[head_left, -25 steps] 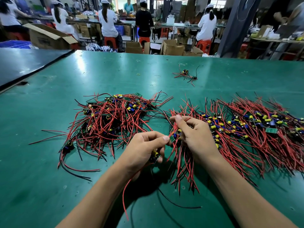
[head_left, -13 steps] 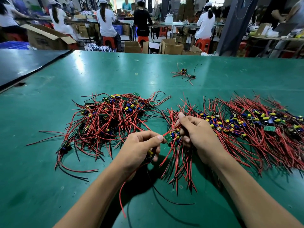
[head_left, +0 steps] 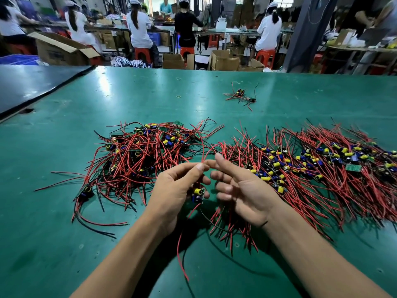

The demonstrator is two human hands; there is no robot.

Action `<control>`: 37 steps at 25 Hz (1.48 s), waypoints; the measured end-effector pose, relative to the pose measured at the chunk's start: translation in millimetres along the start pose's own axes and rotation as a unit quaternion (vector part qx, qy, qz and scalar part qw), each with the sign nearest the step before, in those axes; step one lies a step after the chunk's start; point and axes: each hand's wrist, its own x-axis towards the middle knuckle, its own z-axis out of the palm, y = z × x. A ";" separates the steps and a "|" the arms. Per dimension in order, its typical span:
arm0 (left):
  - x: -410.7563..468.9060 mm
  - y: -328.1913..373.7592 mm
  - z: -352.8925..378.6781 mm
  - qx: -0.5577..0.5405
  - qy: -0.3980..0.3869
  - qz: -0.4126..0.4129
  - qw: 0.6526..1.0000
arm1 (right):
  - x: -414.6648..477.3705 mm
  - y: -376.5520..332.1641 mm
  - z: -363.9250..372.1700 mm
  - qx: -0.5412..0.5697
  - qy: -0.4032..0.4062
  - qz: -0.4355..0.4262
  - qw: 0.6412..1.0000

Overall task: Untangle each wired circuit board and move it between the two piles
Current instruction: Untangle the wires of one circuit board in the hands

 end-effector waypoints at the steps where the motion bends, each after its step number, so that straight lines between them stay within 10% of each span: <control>1: -0.3 -1.2 0.7 0.024 -0.002 0.006 1.000 | -1.3 3.6 1.8 -0.084 0.001 -0.027 0.996; 8: -6.8 -8.4 3.7 0.248 -0.080 0.056 0.964 | 0.9 4.1 -8.3 -0.419 0.165 -0.137 0.882; 24: -0.7 -0.5 -1.0 -0.003 -0.093 -0.110 0.990 | 8.8 -11.3 -28.3 0.060 -0.018 -0.055 0.997; 37: 2.3 -6.6 -1.6 0.027 -0.106 -0.068 0.992 | 11.0 -4.6 -26.6 -0.266 0.141 -0.266 0.916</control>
